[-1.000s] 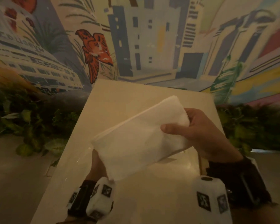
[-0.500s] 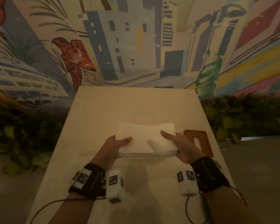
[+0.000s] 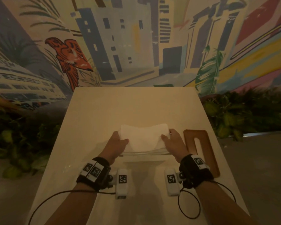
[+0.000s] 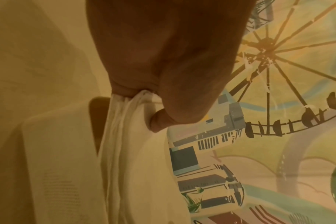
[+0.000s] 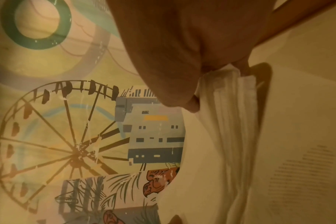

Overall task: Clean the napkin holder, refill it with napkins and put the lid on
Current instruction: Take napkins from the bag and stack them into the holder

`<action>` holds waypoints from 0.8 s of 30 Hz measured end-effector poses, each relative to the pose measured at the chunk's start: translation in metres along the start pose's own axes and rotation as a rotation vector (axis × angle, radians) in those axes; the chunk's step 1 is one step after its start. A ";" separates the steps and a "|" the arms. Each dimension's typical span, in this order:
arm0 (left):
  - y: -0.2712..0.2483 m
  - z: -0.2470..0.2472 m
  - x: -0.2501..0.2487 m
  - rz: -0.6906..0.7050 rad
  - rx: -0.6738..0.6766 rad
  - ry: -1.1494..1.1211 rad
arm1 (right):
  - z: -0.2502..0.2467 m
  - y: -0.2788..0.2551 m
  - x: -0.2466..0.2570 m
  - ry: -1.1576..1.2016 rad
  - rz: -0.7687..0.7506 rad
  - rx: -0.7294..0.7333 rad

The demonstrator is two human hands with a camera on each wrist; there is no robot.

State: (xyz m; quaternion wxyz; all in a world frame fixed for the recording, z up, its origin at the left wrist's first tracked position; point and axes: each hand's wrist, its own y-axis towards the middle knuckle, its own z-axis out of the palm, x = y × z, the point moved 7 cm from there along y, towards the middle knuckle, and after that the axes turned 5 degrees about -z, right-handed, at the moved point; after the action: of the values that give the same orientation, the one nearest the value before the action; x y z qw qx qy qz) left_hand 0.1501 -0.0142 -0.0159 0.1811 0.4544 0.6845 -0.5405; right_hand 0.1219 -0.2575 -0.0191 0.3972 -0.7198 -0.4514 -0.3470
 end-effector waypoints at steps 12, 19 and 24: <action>-0.008 -0.018 -0.015 0.190 -0.119 0.296 | -0.010 -0.012 0.017 -0.375 -0.254 -0.073; -0.013 -0.002 -0.034 0.540 -0.168 0.823 | -0.003 0.003 0.032 -0.607 -0.521 0.244; 0.004 0.013 -0.024 0.470 -0.143 1.058 | 0.021 0.021 0.016 -0.804 -0.396 0.452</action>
State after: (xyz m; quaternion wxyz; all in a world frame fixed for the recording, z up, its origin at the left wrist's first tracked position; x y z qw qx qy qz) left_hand 0.1628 -0.0362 -0.0054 -0.0399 0.7889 0.5976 -0.1377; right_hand 0.1502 -0.2385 -0.0207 0.2643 -0.5930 -0.7606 -0.0045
